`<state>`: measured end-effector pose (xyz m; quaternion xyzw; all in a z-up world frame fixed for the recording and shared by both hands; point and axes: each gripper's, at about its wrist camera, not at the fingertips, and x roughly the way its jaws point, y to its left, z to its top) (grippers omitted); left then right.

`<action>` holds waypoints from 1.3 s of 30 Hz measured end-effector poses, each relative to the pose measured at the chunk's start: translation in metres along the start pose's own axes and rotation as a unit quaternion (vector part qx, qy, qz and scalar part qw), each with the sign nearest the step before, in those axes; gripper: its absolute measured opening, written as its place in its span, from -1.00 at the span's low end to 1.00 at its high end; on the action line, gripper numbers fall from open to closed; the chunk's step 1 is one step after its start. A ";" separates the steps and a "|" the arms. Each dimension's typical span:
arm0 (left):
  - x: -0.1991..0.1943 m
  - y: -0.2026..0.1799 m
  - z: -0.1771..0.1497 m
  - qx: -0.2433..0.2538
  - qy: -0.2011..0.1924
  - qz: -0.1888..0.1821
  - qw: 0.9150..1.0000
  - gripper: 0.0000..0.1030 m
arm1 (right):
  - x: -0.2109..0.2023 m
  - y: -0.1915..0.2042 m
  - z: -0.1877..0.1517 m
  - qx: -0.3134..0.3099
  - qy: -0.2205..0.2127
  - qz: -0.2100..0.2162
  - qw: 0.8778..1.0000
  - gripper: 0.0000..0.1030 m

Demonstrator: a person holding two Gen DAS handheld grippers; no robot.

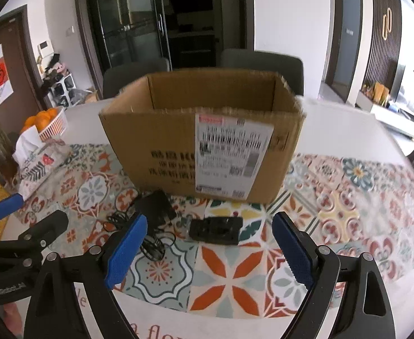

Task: Organize rigid objects
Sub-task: 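Move both grippers back toward the black clip holder and power adapter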

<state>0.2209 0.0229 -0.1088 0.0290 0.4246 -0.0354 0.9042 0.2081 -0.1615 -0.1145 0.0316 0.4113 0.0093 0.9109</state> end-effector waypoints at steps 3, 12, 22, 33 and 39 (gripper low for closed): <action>0.009 0.000 -0.005 0.002 0.002 0.001 1.000 1.00 | 0.013 -0.001 -0.007 0.006 0.011 0.000 1.000 0.75; 0.039 -0.004 -0.016 0.022 0.009 0.013 1.000 1.00 | 0.057 -0.009 -0.022 0.026 0.048 -0.003 0.999 0.75; 0.067 -0.002 -0.020 0.027 0.022 0.020 0.999 1.00 | 0.093 -0.011 -0.025 0.033 0.074 -0.011 0.997 0.75; 0.077 -0.002 -0.019 0.036 0.021 0.027 0.999 1.00 | 0.115 -0.005 -0.026 0.031 0.084 -0.019 0.996 0.65; 0.077 -0.002 -0.019 0.035 0.018 0.023 0.999 1.00 | 0.116 -0.002 -0.027 0.028 0.078 -0.013 0.996 0.44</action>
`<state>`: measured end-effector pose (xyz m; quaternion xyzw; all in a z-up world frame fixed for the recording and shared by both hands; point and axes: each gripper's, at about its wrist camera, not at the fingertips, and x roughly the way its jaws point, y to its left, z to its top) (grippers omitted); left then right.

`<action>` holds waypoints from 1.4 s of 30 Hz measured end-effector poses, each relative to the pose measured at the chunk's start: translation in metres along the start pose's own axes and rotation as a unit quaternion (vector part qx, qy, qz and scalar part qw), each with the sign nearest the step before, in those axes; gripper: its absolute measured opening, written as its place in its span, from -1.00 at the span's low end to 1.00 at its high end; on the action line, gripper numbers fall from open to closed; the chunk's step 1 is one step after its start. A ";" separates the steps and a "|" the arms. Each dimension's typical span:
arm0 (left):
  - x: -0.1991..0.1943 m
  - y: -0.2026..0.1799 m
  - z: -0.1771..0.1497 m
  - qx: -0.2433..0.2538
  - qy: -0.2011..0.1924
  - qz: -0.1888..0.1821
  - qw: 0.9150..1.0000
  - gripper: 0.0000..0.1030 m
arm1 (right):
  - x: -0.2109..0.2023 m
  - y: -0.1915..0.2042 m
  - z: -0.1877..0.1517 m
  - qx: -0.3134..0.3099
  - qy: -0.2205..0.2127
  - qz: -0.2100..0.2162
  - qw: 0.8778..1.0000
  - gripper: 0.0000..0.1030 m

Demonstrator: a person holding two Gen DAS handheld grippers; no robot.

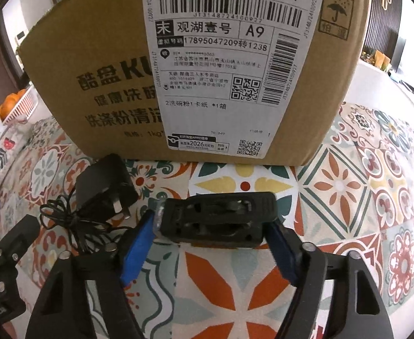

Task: Organize rigid objects
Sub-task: 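Move both grippers back toward the black clip holder and power adapter, then grasp the black clip holder with the right gripper while the left grasps the black adapter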

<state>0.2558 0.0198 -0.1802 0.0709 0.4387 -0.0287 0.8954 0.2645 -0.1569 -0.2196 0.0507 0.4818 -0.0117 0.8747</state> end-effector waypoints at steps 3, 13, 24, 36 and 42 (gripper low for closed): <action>-0.001 -0.002 0.000 0.003 -0.002 -0.003 1.000 0.99 | -0.002 -0.002 0.000 0.003 -0.001 0.003 1.000 0.44; -0.013 -0.017 0.011 0.040 -0.038 -0.074 0.996 0.99 | -0.047 -0.028 -0.004 0.031 -0.016 -0.007 0.999 0.43; 0.012 -0.049 0.033 0.100 -0.035 -0.176 0.979 0.88 | -0.063 -0.053 -0.002 0.074 -0.027 -0.028 0.997 0.43; 0.060 -0.082 0.037 0.128 0.027 -0.175 0.976 0.51 | -0.035 -0.072 -0.001 0.103 0.003 -0.024 0.994 0.43; 0.065 -0.085 0.036 0.117 0.028 -0.171 0.978 0.38 | -0.031 -0.076 0.003 0.105 0.009 -0.022 0.994 0.44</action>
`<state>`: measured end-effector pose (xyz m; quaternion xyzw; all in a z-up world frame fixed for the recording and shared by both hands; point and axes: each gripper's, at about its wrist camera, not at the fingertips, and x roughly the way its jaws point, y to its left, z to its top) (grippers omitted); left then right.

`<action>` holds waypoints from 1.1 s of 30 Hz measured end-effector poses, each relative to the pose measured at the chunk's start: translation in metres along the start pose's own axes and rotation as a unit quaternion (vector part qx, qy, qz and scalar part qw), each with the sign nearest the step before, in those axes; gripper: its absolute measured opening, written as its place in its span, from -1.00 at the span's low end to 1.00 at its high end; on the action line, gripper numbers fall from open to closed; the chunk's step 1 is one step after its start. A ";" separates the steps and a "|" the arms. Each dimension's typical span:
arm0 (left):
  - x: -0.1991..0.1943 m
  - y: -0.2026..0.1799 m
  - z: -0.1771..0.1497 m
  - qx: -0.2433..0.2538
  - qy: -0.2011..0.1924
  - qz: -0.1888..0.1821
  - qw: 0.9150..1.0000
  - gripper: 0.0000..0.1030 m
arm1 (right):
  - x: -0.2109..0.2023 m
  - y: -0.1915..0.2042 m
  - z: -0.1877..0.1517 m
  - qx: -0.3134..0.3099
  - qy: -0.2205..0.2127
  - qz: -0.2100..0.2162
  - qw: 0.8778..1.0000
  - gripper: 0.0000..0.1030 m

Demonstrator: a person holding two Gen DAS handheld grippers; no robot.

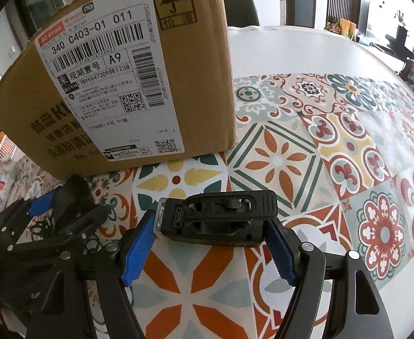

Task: Organize rigid objects
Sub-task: 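Grasp the black clip holder with the right gripper while the left grasps the black adapter, then lift the clip holder and adapter and carry them over the box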

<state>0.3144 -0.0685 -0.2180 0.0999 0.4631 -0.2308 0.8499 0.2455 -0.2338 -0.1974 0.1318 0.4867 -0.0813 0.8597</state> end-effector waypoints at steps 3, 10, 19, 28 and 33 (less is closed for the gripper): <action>-0.003 0.001 -0.002 -0.007 -0.006 -0.002 1.000 0.33 | 0.004 0.004 -0.006 -0.001 0.002 0.001 1.000 0.44; -0.013 0.008 -0.014 -0.028 -0.001 -0.014 1.000 0.33 | -0.002 0.007 -0.014 -0.005 -0.003 0.012 1.000 0.43; -0.047 0.009 -0.027 -0.040 -0.020 -0.007 0.999 0.33 | -0.019 0.008 -0.021 -0.007 -0.009 0.019 1.000 0.43; -0.099 0.014 -0.023 -0.058 -0.055 -0.002 0.997 0.33 | -0.061 0.016 -0.013 -0.013 -0.040 0.021 0.999 0.44; -0.128 0.008 -0.012 -0.061 -0.076 0.004 0.995 0.33 | -0.089 0.020 -0.005 -0.019 -0.063 0.021 0.998 0.44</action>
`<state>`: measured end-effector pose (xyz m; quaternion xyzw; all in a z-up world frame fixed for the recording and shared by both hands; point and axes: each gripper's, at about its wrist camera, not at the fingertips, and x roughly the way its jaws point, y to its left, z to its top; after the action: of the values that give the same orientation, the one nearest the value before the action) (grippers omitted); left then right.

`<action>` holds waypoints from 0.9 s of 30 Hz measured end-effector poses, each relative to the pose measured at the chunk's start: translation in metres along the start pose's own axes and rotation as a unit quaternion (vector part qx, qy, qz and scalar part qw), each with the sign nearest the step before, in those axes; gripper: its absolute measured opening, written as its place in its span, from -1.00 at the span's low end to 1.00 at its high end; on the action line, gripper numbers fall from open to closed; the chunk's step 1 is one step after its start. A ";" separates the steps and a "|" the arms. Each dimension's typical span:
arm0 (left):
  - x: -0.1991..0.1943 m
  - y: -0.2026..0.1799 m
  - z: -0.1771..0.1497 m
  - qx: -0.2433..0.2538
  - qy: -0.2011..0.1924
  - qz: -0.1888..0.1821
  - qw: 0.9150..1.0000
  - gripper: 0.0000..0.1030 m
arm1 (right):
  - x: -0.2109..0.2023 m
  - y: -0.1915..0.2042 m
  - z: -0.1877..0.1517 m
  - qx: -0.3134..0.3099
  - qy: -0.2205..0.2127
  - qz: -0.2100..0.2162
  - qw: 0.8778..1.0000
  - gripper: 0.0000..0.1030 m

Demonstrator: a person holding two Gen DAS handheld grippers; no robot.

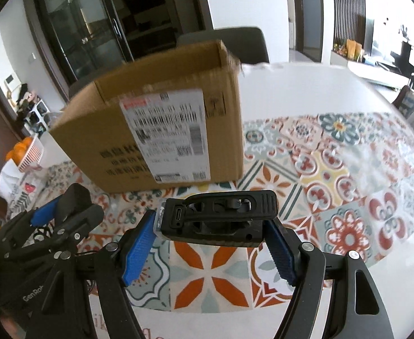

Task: Organize rigid objects
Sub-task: 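Lift the clip holder and adapter and carry them over the box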

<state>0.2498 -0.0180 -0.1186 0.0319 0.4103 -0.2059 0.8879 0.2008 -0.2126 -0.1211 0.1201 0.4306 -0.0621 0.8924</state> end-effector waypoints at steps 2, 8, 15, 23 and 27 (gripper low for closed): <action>-0.006 -0.007 0.006 0.001 -0.009 0.003 1.000 0.33 | -0.011 0.002 0.004 -0.002 -0.009 0.001 1.000 0.44; -0.031 -0.013 0.024 0.003 -0.032 0.012 0.999 0.33 | -0.041 0.007 0.017 -0.011 -0.035 0.003 0.999 0.44; -0.058 -0.018 0.044 0.008 -0.056 0.021 0.998 0.33 | -0.061 0.013 0.033 -0.022 -0.058 0.010 0.998 0.44; -0.078 -0.022 0.071 0.013 -0.080 0.030 0.996 0.33 | -0.075 0.019 0.060 -0.034 -0.085 0.016 0.996 0.44; -0.084 -0.024 0.088 0.020 -0.092 0.039 0.995 0.33 | -0.078 0.021 0.075 -0.043 -0.097 0.016 0.994 0.44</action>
<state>0.2551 -0.0310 0.0046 0.0467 0.3214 -0.1812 0.9283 0.2133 -0.2116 -0.0118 0.0819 0.3419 -0.0407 0.9353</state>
